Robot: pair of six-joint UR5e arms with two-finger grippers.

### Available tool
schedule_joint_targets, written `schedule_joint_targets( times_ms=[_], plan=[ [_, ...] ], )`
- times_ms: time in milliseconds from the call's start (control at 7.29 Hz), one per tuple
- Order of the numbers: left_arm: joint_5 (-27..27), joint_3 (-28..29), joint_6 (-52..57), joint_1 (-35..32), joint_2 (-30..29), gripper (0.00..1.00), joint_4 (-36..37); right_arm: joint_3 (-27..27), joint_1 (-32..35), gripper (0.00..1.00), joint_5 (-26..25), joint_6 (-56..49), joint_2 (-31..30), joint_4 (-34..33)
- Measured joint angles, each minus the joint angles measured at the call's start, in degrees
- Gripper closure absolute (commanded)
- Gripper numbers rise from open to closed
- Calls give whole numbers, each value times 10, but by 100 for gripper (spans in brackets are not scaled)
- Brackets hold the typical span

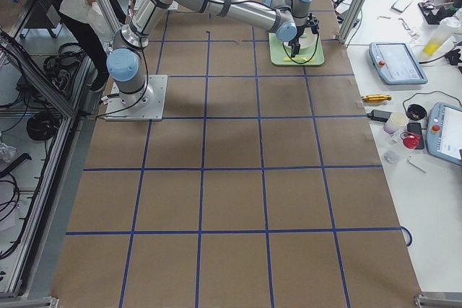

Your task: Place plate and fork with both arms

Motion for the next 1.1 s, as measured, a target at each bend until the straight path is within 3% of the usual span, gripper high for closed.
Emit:
schedule_joint_targets(
  times_ms=[549, 1098],
  plan=[
    [1, 1, 0, 0, 1, 0, 0, 79, -23, 0, -3, 0, -258, 184],
    [0, 0, 1, 0, 4, 0, 0, 141, -28, 0, -15, 50, -352, 202]
  ],
)
